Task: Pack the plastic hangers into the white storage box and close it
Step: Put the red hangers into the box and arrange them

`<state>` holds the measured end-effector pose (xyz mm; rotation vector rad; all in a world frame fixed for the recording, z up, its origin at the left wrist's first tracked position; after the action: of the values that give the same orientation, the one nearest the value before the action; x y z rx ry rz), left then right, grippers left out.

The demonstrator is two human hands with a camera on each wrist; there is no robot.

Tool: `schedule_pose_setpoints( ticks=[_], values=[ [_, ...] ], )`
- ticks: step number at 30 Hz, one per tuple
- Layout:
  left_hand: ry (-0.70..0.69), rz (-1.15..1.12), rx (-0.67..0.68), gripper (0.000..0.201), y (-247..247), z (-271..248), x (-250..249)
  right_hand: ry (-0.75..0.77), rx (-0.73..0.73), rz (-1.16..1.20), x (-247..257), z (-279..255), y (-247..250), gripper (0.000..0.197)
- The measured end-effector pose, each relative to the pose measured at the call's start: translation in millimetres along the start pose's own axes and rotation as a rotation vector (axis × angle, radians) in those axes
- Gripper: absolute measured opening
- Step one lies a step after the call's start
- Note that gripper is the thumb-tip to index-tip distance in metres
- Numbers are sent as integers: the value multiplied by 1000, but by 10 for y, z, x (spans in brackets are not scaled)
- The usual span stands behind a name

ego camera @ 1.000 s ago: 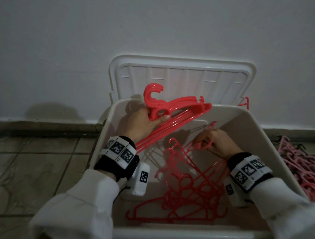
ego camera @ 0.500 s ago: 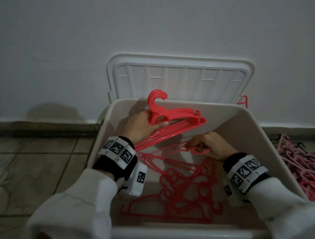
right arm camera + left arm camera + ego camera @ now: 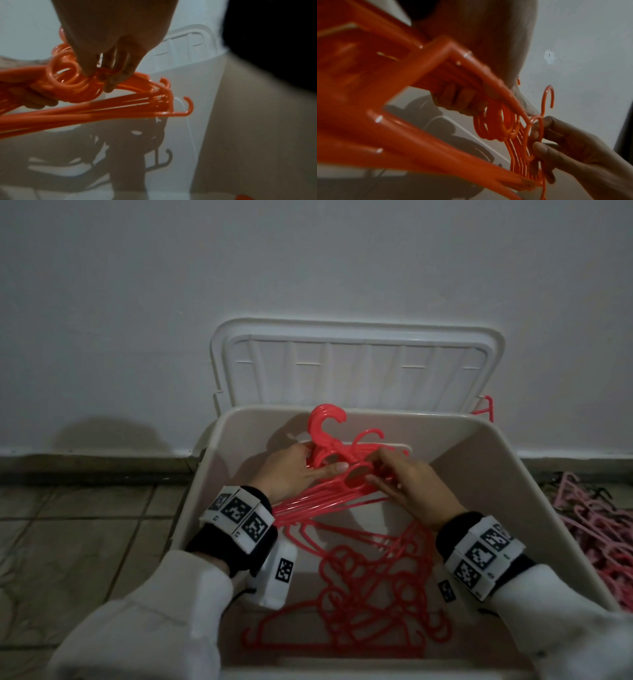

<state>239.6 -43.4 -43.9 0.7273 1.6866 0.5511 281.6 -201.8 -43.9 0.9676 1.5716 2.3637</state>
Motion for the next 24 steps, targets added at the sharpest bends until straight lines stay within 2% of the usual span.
schedule_pose_setpoints(
  ticks=[5,8,11,14,19,22,24],
  values=[
    [-47,-106,10,32,-26,-9,-32,-39,-225,4,13,-42,138,29],
    [-99,-129,24,46,-62,-26,-76,25,-229,76,91,-20,131,24],
    [-93,-134,45,47,-126,11,-45,102,-254,30,193,-19,116,19],
    [-73,-80,77,48,-186,46,-5,98,-302,21,192,-47,168,20],
    [-28,4,73,42,-153,81,58,79,-403,-131,203,-48,266,23],
    [21,75,59,38,-133,64,81,59,-320,-73,71,-38,226,28],
    [55,109,42,42,-112,39,76,27,-123,-25,-48,-36,61,27]
  ],
)
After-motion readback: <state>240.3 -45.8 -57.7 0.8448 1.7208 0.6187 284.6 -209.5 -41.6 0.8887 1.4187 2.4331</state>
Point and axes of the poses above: each hand's wrist, its own z-axis towards the middle knuckle, its own y-axis out of the back of the hand, x = y × z, the point moved 7 cm from there along z, towards the middle knuckle, and after that the axes turned 6 degrees about x, right-handed, at the moved point
